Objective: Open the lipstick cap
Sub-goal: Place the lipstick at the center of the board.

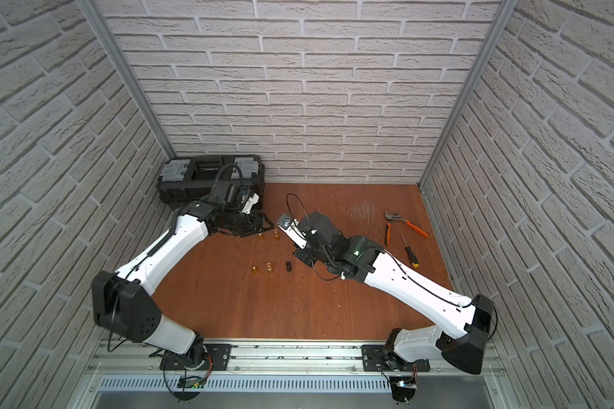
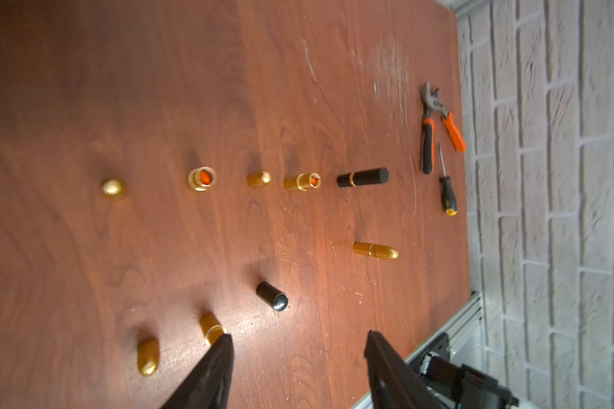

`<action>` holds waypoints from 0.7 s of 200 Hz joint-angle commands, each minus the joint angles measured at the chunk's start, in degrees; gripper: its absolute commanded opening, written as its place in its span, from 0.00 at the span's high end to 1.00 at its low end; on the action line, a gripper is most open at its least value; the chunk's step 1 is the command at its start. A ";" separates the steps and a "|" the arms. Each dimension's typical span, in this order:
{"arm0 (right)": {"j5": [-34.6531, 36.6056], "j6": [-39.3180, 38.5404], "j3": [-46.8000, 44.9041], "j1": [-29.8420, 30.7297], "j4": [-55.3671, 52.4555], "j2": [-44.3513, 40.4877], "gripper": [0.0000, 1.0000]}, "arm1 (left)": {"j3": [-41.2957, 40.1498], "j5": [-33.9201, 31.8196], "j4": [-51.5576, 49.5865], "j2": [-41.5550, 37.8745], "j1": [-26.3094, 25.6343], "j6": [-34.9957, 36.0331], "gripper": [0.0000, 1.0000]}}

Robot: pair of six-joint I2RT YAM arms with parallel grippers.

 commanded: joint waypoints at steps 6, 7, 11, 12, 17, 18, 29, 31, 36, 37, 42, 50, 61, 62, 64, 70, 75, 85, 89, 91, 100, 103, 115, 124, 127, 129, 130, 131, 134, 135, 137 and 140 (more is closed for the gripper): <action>-2.63 1.24 0.78 -0.05 5.77 3.53 0.95 | -3.67 15.64 5.47 -4.80 4.18 -5.49 0.39; -2.72 1.23 0.81 -0.05 5.88 3.64 0.95 | -3.79 15.93 5.68 -4.95 4.28 -5.63 0.39; -3.02 1.46 1.03 -0.05 6.19 4.13 0.95 | -4.08 16.87 6.16 -5.57 4.75 -6.16 0.39; -3.05 1.43 1.11 -0.05 6.27 4.30 0.95 | -4.21 17.08 6.30 -5.73 4.92 -6.32 0.39; -3.39 1.58 1.36 -0.05 6.70 4.88 0.95 | -4.52 18.14 6.86 -6.44 5.33 -6.87 0.38; -3.45 1.63 1.37 -0.05 6.83 4.98 0.95 | -4.61 18.42 6.91 -6.60 5.38 -6.98 0.38; -4.54 1.91 1.99 -0.11 7.69 6.65 0.95 | -5.03 20.60 7.65 -7.99 6.12 -7.76 0.38; -4.67 1.93 2.16 -0.06 7.78 6.94 0.95 | -5.09 20.95 7.66 -8.24 6.20 -7.85 0.37; -4.94 2.04 2.55 -0.01 7.91 7.61 0.95 | -5.22 21.73 7.66 -8.79 6.33 -7.99 0.37; -5.02 2.07 2.62 -0.03 7.96 7.75 0.95 | -5.22 21.79 7.66 -8.88 6.37 -8.02 0.37; -5.17 2.11 2.99 -0.05 8.08 8.52 0.95 | -5.31 22.58 7.66 -9.37 6.32 -8.11 0.36; -5.43 2.08 3.78 -0.05 8.17 9.53 0.95 | -5.32 23.56 7.54 -9.97 6.32 -8.16 0.36; -5.59 2.13 4.55 0.00 8.42 10.48 0.95 | -5.29 24.12 6.69 -10.62 6.33 -7.93 0.36; -5.61 2.07 4.54 -0.02 8.52 10.55 0.95 | -5.30 24.17 6.65 -10.67 6.37 -7.91 0.36; -5.66 2.08 4.60 -0.04 8.64 10.66 0.95 | -5.25 24.28 6.53 -10.75 6.37 -7.82 0.36; -5.94 2.04 4.82 -0.05 8.98 10.99 0.95 | -5.32 24.56 6.14 -11.02 6.36 -7.66 0.36; -6.23 1.93 5.09 -0.09 9.19 11.26 0.95 | -5.33 24.66 5.80 -11.22 6.33 -7.49 0.36; -6.66 1.76 5.65 -0.07 9.37 11.89 0.95 | -5.67 24.93 5.47 -11.79 6.27 -7.35 0.36; -6.67 1.73 5.90 -0.07 9.29 12.22 0.95 | -5.83 24.99 5.46 -12.08 6.30 -7.44 0.36; -6.81 1.68 6.04 -0.07 9.21 12.38 0.95 | -5.89 25.01 5.46 -12.22 6.29 -7.44 0.35; -6.99 1.66 6.77 -0.12 8.84 13.11 0.95 | -6.18 24.94 5.40 -12.87 6.22 -7.38 0.35; -7.04 1.59 6.93 -0.12 8.76 13.30 0.95 | -6.34 25.00 5.33 -13.03 6.22 -7.36 0.35; -7.37 1.57 7.30 -0.05 8.80 13.88 0.95 | -6.83 25.52 5.37 -13.59 6.09 -7.44 0.35; -7.46 1.59 7.46 -0.05 8.97 14.08 0.95 | -7.06 25.29 4.83 -13.79 5.87 -7.09 0.35; -7.43 1.55 7.48 -0.05 9.05 14.12 0.95 | -6.97 25.10 4.42 -13.79 5.80 -6.93 0.35; -7.41 1.51 7.58 -0.05 9.11 14.13 0.95 | -6.98 24.99 4.17 -13.82 5.77 -6.76 0.35; -7.48 1.54 7.60 -0.05 9.13 14.13 0.95 | -6.99 24.92 4.07 -13.85 5.73 -6.66 0.35; -7.47 1.52 7.60 -0.05 9.14 14.13 0.95 | -6.99 24.84 3.93 -13.82 5.71 -6.53 0.35; -7.53 1.56 7.68 -0.05 9.14 14.13 0.95 | -6.96 24.65 3.62 -13.72 5.68 -6.36 0.35; -7.54 1.53 7.64 -0.05 9.19 14.13 0.95 | -6.93 24.62 3.49 -13.71 5.64 -6.33 0.35; -7.59 1.50 7.69 -0.05 9.23 14.15 0.95 | -6.95 24.52 3.23 -13.64 5.60 -6.15 0.35; -7.73 1.51 7.76 -0.05 9.24 14.21 0.95 | -6.98 24.35 2.93 -13.60 5.49 -5.93 0.35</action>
